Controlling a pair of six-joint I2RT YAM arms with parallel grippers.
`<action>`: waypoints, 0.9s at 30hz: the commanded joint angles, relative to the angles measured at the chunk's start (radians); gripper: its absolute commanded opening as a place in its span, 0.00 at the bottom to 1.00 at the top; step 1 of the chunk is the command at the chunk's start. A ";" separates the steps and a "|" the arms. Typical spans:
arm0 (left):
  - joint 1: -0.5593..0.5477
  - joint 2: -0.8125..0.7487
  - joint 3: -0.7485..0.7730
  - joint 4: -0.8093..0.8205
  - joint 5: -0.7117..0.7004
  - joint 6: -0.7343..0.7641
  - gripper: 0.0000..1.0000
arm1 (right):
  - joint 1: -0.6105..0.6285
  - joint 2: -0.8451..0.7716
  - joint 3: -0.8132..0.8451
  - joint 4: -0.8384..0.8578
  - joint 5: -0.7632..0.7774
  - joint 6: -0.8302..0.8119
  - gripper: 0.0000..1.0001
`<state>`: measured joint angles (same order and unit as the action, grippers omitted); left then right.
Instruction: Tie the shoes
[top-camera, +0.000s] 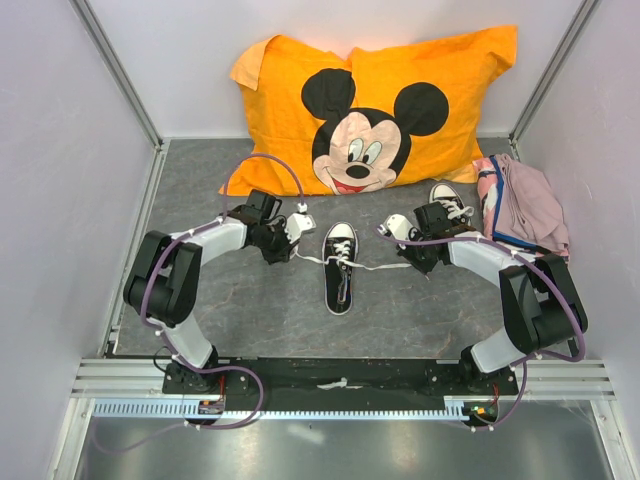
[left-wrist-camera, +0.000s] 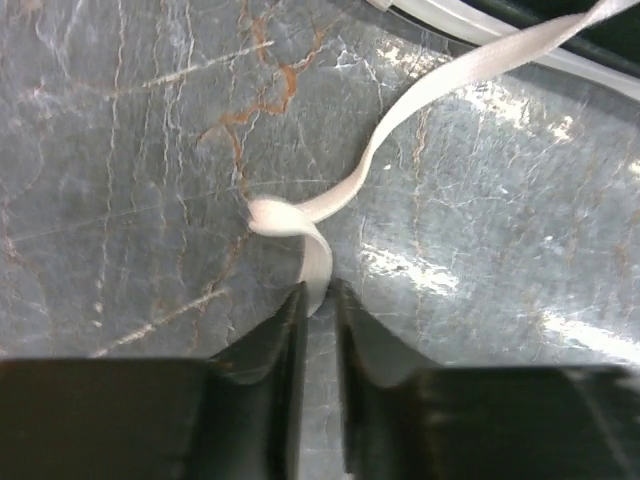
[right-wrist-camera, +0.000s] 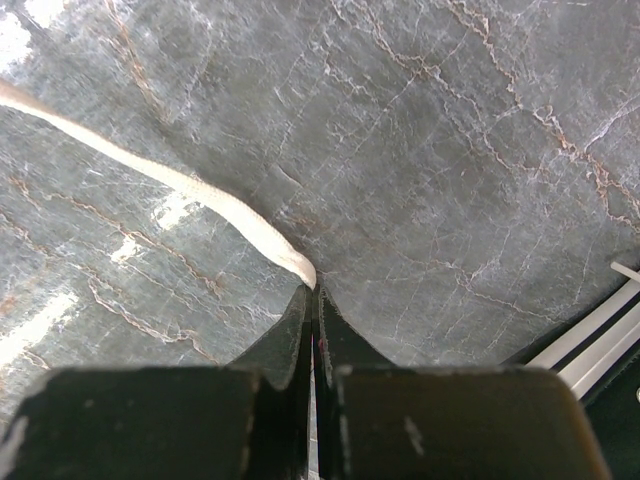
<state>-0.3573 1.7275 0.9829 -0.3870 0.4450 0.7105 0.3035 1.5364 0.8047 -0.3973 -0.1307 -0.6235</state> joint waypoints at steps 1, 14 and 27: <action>-0.005 -0.005 -0.006 -0.016 -0.072 0.089 0.07 | -0.010 -0.002 0.005 -0.026 0.023 0.005 0.00; 0.231 -0.241 -0.032 -0.168 0.185 0.024 0.02 | -0.012 -0.010 0.002 -0.032 0.013 0.005 0.00; 0.480 -0.044 0.065 -0.260 0.421 -0.350 0.02 | -0.026 -0.033 -0.018 -0.031 0.022 0.007 0.00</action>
<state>0.0948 1.6154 1.0012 -0.6010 0.7498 0.5308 0.2852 1.5303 0.8009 -0.4034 -0.1299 -0.6216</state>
